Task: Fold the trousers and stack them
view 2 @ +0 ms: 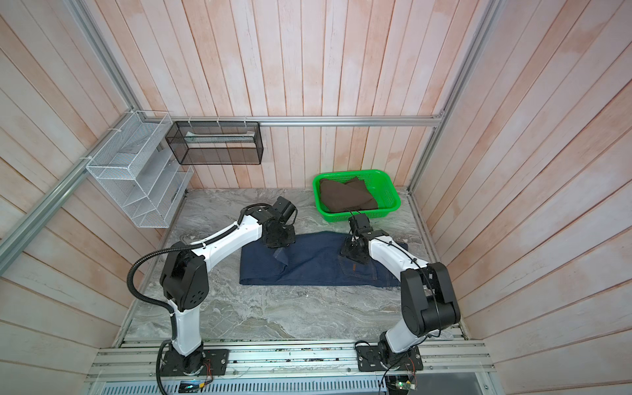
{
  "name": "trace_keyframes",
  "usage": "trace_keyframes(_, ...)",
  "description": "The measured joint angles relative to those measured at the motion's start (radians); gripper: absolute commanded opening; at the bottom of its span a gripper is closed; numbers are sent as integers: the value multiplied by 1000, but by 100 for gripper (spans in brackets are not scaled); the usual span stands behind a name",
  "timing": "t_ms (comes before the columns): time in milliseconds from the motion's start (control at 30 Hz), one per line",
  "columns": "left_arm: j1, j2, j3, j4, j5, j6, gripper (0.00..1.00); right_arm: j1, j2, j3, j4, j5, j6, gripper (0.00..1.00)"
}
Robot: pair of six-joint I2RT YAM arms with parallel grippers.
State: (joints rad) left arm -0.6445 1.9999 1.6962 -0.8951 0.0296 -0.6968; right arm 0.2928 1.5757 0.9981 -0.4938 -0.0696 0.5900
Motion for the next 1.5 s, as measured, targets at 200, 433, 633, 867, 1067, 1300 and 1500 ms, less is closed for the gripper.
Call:
trace_keyframes(200, -20, 52, 0, 10, 27, -4, 0, 0, -2, -8, 0, 0, -7, 57)
trace_keyframes(433, -48, 73, 17, 11, 45, -4, 0, 0, -2, -8, 0, 0, -7, 57)
trace_keyframes(633, -59, 74, 67, -24, 42, -3, 0, 0, -2, -8, 0, 0, -7, 57)
trace_keyframes(867, -72, 105, 73, -14, 69, -3, 55, 0, -2, -8, -1, 1, -7, 57)
trace_keyframes(1067, -90, 106, 73, 40, 109, 4, 71, -5, -17, 11, -35, 14, -13, 57)
trace_keyframes(1300, -88, -122, 2, 150, 93, 12, 73, 3, -64, 84, -63, 39, -10, 57)
trace_keyframes(1500, 27, -369, -274, 288, 111, -3, 70, 124, -39, 169, -72, 45, 11, 54)
